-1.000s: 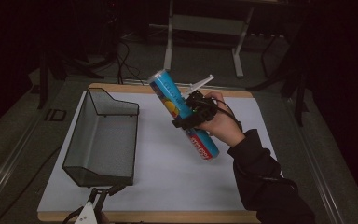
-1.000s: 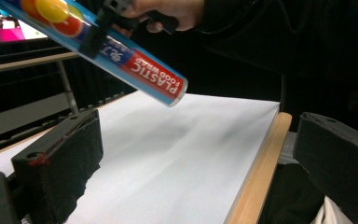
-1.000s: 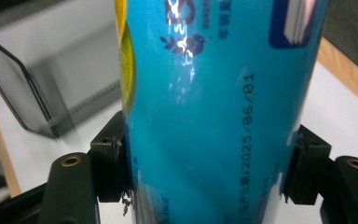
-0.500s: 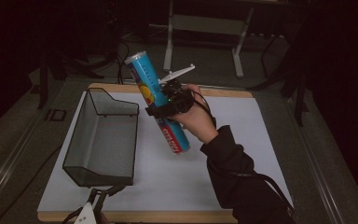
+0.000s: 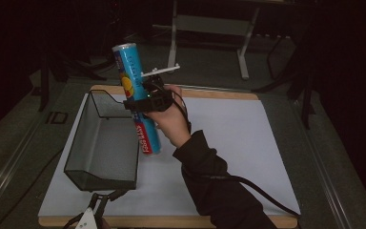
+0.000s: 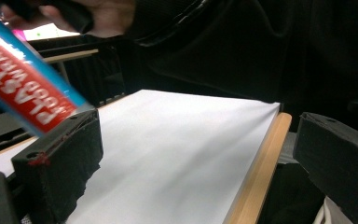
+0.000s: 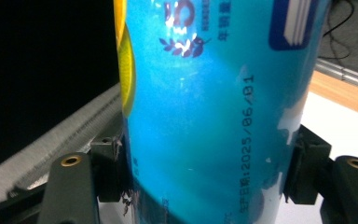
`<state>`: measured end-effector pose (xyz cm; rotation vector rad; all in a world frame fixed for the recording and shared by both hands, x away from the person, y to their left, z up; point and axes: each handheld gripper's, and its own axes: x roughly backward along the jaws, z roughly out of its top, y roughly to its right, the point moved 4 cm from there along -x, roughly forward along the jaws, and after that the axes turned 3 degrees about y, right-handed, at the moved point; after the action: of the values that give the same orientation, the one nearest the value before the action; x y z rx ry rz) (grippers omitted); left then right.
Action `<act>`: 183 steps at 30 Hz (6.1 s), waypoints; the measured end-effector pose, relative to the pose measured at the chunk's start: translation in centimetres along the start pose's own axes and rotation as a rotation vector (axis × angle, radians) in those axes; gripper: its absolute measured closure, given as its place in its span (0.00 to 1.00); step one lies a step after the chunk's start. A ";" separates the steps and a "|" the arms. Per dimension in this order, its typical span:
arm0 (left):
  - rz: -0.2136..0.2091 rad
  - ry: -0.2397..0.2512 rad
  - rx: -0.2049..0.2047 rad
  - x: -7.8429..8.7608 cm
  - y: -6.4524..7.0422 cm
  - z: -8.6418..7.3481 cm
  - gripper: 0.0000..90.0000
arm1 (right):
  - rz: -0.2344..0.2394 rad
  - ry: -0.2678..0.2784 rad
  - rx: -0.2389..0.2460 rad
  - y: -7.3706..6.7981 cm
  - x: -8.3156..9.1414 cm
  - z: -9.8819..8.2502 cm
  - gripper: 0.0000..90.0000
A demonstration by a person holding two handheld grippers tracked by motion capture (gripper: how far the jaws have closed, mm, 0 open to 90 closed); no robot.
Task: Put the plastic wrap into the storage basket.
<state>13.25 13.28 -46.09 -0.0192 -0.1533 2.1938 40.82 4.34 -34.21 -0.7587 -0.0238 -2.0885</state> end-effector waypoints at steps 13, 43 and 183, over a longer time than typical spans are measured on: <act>-0.001 -0.003 -0.005 0.0 0.1 -0.1 0.03 | 0.006 0.043 -0.105 -2.6 -4.9 -1.4 0.35; -0.004 0.007 0.009 0.2 0.0 -0.1 0.03 | -0.097 -0.138 -0.297 -2.0 -10.7 -8.8 0.35; -0.023 -0.048 0.003 -0.6 0.6 -0.6 0.03 | -0.183 0.088 0.089 8.9 19.1 -26.1 0.15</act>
<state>13.18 12.49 -46.73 0.0364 -0.1765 2.1720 26.30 -22.69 -47.70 -0.6307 -0.1415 -2.2763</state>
